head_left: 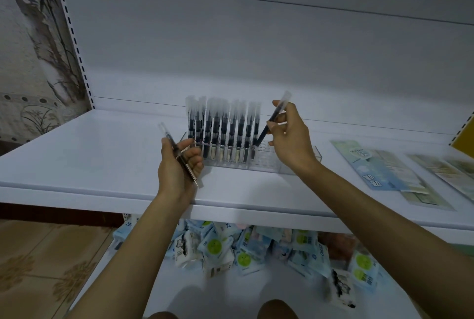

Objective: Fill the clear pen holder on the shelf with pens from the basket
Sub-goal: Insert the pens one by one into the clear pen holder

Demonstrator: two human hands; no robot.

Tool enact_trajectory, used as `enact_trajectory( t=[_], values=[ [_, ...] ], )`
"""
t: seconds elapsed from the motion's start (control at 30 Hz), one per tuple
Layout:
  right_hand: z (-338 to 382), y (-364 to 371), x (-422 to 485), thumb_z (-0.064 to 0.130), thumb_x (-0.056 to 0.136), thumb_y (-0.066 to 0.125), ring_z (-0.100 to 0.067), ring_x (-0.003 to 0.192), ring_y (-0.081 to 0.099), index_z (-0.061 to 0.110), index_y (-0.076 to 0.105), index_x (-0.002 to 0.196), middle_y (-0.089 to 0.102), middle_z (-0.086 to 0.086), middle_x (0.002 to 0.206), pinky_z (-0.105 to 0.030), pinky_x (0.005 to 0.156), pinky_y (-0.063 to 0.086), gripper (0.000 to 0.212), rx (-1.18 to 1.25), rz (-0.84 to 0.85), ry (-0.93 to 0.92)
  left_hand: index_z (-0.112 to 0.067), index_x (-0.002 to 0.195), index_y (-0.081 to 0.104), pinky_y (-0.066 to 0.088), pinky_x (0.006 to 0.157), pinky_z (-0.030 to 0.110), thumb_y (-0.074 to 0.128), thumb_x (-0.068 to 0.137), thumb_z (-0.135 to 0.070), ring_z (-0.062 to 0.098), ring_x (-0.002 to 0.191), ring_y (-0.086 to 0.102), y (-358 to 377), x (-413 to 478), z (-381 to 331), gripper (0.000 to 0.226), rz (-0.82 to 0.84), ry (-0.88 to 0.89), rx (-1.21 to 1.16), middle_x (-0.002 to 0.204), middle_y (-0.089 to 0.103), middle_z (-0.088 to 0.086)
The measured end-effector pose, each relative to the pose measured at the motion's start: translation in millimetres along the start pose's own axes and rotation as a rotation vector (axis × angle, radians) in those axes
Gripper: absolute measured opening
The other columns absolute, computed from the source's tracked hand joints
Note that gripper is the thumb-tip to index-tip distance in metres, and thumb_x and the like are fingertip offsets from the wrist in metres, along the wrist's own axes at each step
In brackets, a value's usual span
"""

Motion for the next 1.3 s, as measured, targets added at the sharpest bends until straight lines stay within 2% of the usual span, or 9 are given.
enact_trajectory(
  t=[0.13,0.33,0.47,0.7,0.9,1.0,1.07,1.2,1.3],
  values=[
    [-6,10,2,0.007,0.097,0.047,-0.022,0.098,0.061,0.021,0.041,0.133,0.055,0.001,0.102,-0.046,0.087,0.054,0.039,-0.066,0.061,0.013,-0.014,0.09,0.057,0.048,0.049,0.015,0.03,0.101,-0.049,0.005,0.048,0.052,0,1,0,0.045,-0.004,0.007,0.043,0.053,0.055,-0.006],
    [-11,25,0,0.007,0.097,0.047,-0.021,0.09,0.058,0.023,0.039,0.138,0.058,-0.003,0.096,-0.031,0.077,0.047,0.045,-0.209,0.099,-0.012,-0.013,0.093,0.058,0.047,0.047,0.015,0.035,0.104,-0.03,0.005,0.046,0.051,-3,1,0,0.031,-0.029,0.039,0.152,0.056,0.058,-0.003],
    [-15,26,1,0.008,0.095,0.051,-0.018,0.086,0.059,0.024,0.034,0.141,0.059,0.0,0.098,-0.029,0.074,0.047,0.051,-0.221,0.087,-0.002,-0.012,0.093,0.058,0.046,0.048,0.015,0.037,0.104,-0.025,0.005,0.049,0.05,-1,1,-1,0.027,-0.018,0.076,0.201,0.059,0.058,-0.003],
    [-18,23,-4,0.013,0.092,0.059,-0.015,0.079,0.057,0.013,0.047,0.114,0.052,0.012,0.079,-0.036,0.078,0.05,0.025,-0.222,0.06,-0.035,-0.012,0.093,0.059,0.046,0.048,0.015,0.037,0.104,-0.024,0.006,0.05,0.05,0,0,-1,0.028,-0.005,0.09,0.195,0.059,0.058,-0.003],
    [-22,20,-2,0.013,0.089,0.063,-0.01,0.072,0.056,0.01,0.054,0.106,0.054,0.013,0.076,-0.027,0.073,0.048,0.019,-0.152,0.031,-0.016,-0.012,0.092,0.058,0.045,0.048,0.015,0.037,0.104,-0.023,0.006,0.05,0.049,2,-3,-2,0.027,0.015,0.107,0.225,0.057,0.058,-0.004],
    [-24,19,-2,0.013,0.088,0.064,-0.014,0.076,0.062,0.011,0.056,0.102,0.057,0.01,0.075,-0.026,0.073,0.05,0.016,-0.14,0.023,0.005,-0.013,0.092,0.059,0.045,0.048,0.016,0.037,0.104,-0.023,0.006,0.051,0.05,2,-3,-2,0.027,0.023,0.115,0.253,0.058,0.058,-0.004],
    [-26,17,-2,0.013,0.086,0.066,-0.015,0.077,0.064,0.012,0.056,0.1,0.061,0.005,0.076,-0.025,0.071,0.051,0.017,-0.104,0.013,0.026,-0.013,0.093,0.059,0.045,0.05,0.017,0.038,0.103,-0.022,0.007,0.053,0.049,3,-4,-3,0.026,0.029,0.136,0.309,0.061,0.057,-0.003],
    [-21,5,-14,0.012,0.084,0.069,-0.001,0.068,0.055,0.014,0.054,0.095,0.058,0.005,0.077,-0.011,0.063,0.046,0.018,0.013,-0.107,-0.044,-0.012,0.098,0.06,0.042,0.053,0.017,0.04,0.102,-0.023,0.008,0.056,0.048,9,-11,-3,0.023,0.096,0.246,0.588,0.072,0.056,0.001],
    [-10,2,-27,0.018,0.086,0.068,0.0,0.07,0.055,0.014,0.058,0.093,0.058,0.007,0.077,-0.026,0.065,0.054,0.013,0.109,-0.102,-0.087,-0.01,0.1,0.061,0.037,0.045,0.015,0.043,0.101,-0.023,0.006,0.047,0.045,17,-16,0,0.022,0.162,0.334,0.8,0.068,0.057,-0.002]
  ],
)
Point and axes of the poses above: each hand's wrist, its own x-axis towards the middle knuckle, its own y-axis out of the palm, z = x × y, the point moved 6 cm from there along x, towards the middle knuckle
